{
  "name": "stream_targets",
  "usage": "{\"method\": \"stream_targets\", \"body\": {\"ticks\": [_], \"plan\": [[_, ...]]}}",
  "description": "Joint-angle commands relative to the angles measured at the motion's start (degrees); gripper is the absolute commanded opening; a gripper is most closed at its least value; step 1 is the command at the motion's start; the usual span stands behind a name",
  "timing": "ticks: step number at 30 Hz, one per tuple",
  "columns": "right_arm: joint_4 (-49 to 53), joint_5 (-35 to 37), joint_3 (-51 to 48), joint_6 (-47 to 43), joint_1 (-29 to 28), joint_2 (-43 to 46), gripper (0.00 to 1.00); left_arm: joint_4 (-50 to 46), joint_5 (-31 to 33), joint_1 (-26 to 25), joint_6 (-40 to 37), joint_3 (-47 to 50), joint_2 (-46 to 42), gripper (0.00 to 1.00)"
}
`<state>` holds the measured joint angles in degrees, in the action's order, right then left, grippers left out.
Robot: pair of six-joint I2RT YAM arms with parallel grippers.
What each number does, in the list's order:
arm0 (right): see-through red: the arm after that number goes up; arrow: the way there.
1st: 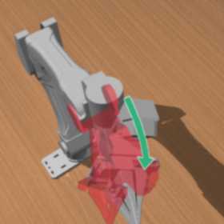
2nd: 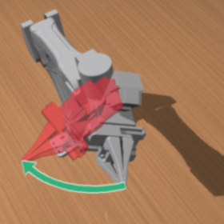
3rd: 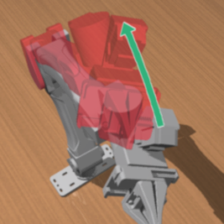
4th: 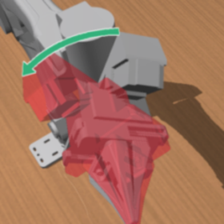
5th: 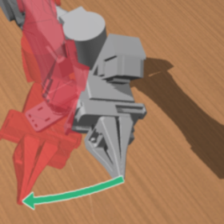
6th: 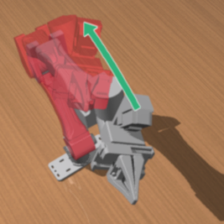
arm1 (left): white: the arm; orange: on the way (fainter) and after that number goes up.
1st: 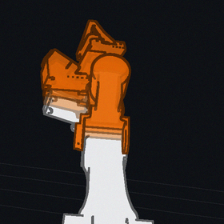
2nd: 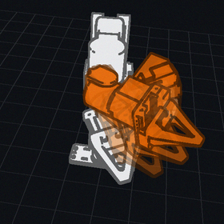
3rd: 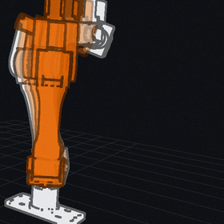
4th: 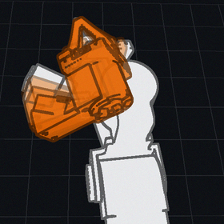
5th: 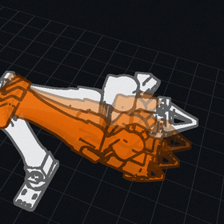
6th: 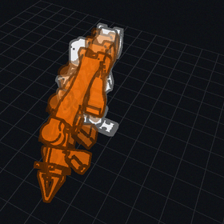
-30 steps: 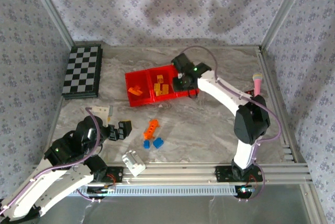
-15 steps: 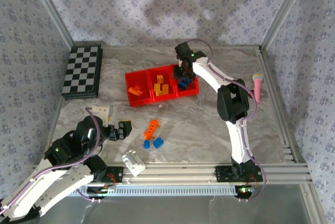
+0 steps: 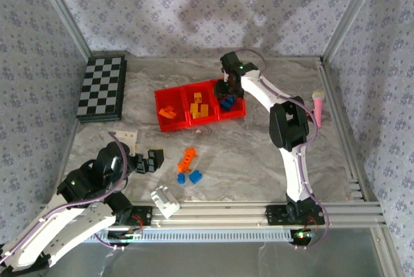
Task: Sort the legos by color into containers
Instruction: Place the lego in the container, then pick up the lego from the bottom-center of the table.
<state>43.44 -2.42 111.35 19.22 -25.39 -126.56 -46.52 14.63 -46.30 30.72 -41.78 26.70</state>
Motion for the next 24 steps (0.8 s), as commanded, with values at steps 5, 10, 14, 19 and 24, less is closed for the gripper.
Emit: {"method": "stream_targets", "body": {"ticks": [5,10,14,19,24], "plan": [[0.0,1.0,-4.6,0.6,-3.7,10.7,0.67,-0.4,0.6,-0.5,0.0,0.0,0.0,1.00],[0.6,5.2,-12.3,0.6,-8.8,18.5,0.70,-0.4,0.6,-0.4,0.0,0.0,-0.2,1.00],[0.2,8.8,-21.6,2.8,-14.5,25.6,0.75,-0.4,0.5,-0.4,0.0,0.1,-0.2,1.00],[0.2,12.6,-31.4,7.9,-23.0,32.3,0.81,-0.3,0.1,-0.4,-0.3,-0.1,-0.2,1.00],[1.8,14.6,-36.0,12.6,-32.0,34.3,0.87,-0.1,-0.3,-0.4,-0.3,-0.1,-0.2,1.00]]}}
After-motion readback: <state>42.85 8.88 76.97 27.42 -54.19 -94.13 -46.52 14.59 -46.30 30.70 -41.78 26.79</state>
